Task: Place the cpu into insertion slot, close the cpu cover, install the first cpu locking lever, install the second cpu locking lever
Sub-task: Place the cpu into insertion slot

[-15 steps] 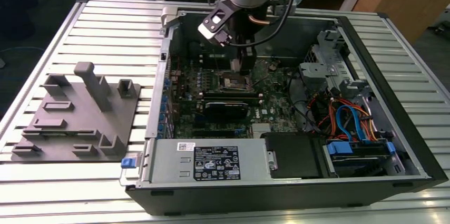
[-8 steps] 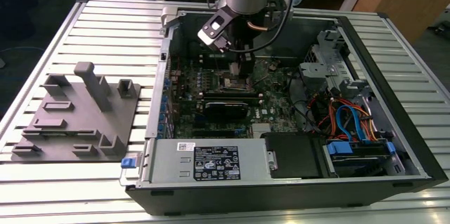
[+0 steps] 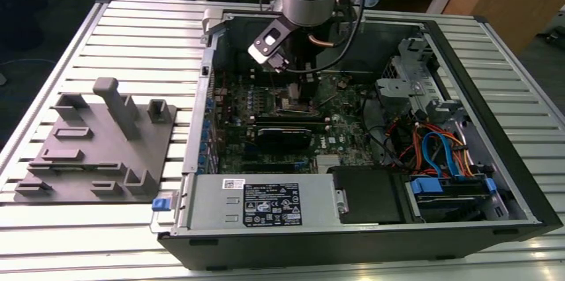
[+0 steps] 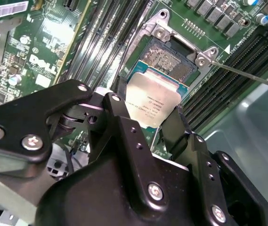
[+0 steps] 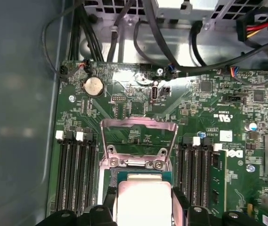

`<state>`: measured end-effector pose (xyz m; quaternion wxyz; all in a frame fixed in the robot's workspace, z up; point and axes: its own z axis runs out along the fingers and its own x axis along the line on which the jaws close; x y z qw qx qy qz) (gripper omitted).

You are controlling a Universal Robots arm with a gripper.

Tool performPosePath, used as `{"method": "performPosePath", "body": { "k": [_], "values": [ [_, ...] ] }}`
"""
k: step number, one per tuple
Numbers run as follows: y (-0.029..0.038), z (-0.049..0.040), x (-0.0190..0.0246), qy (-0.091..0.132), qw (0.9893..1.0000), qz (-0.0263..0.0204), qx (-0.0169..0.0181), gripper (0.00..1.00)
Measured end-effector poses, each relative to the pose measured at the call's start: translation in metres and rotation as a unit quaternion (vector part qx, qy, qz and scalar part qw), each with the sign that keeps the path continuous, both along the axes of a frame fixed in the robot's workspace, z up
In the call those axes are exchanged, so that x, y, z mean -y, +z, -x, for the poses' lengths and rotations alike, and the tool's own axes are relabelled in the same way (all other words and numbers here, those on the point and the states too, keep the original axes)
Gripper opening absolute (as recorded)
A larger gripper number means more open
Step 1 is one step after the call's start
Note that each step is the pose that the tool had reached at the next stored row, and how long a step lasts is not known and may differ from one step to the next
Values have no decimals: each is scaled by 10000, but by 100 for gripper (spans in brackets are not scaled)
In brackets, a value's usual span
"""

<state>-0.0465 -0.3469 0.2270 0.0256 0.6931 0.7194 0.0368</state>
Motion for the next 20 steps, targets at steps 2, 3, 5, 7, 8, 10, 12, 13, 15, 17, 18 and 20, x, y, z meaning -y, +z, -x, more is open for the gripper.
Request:
{"method": "performPosePath", "body": {
  "k": [2,3,5,7,8,10,12,13,15,17,18,20],
  "values": [
    [-26,9,-9,0,10000,0,0,54],
    [-37,12,-13,0,10000,0,0,54],
    [-60,15,-26,0,10000,0,0,54],
    [-80,18,-35,0,10000,0,0,54],
    [-92,19,-36,0,10000,0,0,54],
    [-117,19,-36,1,10000,0,0,54],
    [-143,22,-38,0,10000,0,0,54],
    [-156,24,-40,0,10000,0,0,54],
    [-173,30,-41,0,10000,0,0,54],
    [-190,39,-43,-1,10000,0,0,54],
    [-198,43,-46,0,10000,0,0,54],
    [-213,47,-52,-2,10000,0,0,54]
  ]
}}
